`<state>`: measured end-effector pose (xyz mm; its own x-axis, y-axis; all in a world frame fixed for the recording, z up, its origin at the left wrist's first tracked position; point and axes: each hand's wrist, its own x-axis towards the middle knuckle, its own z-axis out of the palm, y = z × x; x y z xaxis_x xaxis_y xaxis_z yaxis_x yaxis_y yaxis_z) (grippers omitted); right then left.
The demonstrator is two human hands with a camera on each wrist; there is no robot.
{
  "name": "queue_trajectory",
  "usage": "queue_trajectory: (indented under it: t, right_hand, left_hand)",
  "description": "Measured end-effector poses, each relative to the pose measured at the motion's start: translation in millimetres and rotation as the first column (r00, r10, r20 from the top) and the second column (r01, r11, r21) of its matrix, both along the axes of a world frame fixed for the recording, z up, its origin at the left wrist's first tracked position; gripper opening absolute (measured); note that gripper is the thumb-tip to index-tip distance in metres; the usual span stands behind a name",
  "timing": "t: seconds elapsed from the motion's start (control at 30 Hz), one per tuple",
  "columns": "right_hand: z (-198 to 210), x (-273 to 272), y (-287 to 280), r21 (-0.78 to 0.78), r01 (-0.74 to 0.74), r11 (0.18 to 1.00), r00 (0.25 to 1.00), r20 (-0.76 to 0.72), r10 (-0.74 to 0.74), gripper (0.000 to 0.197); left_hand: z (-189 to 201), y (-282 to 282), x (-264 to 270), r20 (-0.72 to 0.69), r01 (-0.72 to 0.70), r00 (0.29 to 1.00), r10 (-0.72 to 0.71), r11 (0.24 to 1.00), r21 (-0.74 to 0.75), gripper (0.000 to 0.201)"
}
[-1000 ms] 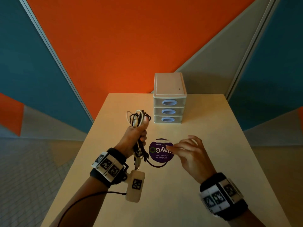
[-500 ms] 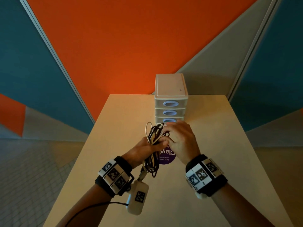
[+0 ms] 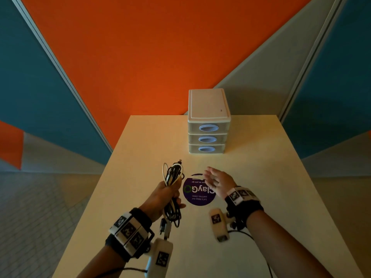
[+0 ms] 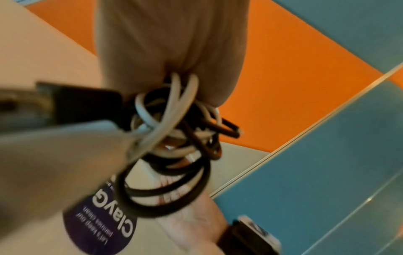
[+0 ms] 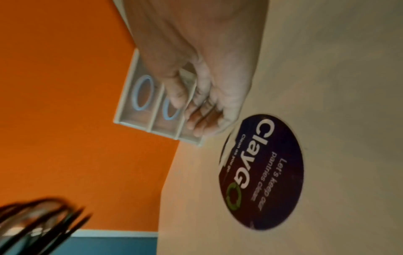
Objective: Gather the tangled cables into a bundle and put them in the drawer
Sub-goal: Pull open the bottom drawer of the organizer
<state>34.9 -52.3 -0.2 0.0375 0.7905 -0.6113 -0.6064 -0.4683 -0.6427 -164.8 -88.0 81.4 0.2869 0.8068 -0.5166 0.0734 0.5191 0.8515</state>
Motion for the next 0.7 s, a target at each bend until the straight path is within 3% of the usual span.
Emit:
queue_trajectory:
  t: [0.07, 0.17, 0.3, 0.57, 0.7]
  right_hand:
    - [-13, 4, 19, -0.057, 0.100, 0.993, 0.995, -0.024, -0.101, 0.028]
    - [-17, 3, 50, -0.083, 0.173, 0.981, 0.975, -0.128, -0.183, 0.037]
    - [-13, -2, 87, -0.113, 0.288, 0.951, 0.907, -0.286, -0.309, 0.034]
    - [-22, 1, 113, -0.172, 0.423, 0.889, 0.837, -0.302, -0.457, 0.017]
    - [-23, -7, 89, -0.180, 0.434, 0.883, 0.824, -0.315, -0.470, 0.016]
  left_hand:
    - [-8, -5, -2, -0.042, -0.014, 0.999, 0.012, 0.999, -0.046, 0.024]
    - [-16, -14, -6, -0.077, -0.028, 0.997, 0.022, 0.996, -0.082, 0.027]
    - [-23, -19, -17, -0.094, -0.081, 0.993, 0.068, 0.987, -0.138, 0.030]
    - [-33, -14, -30, -0.165, -0.231, 0.967, 0.196, 0.945, -0.232, 0.029]
    - [-29, -2, -23, -0.197, -0.193, 0.969, 0.151, 0.957, -0.218, 0.017]
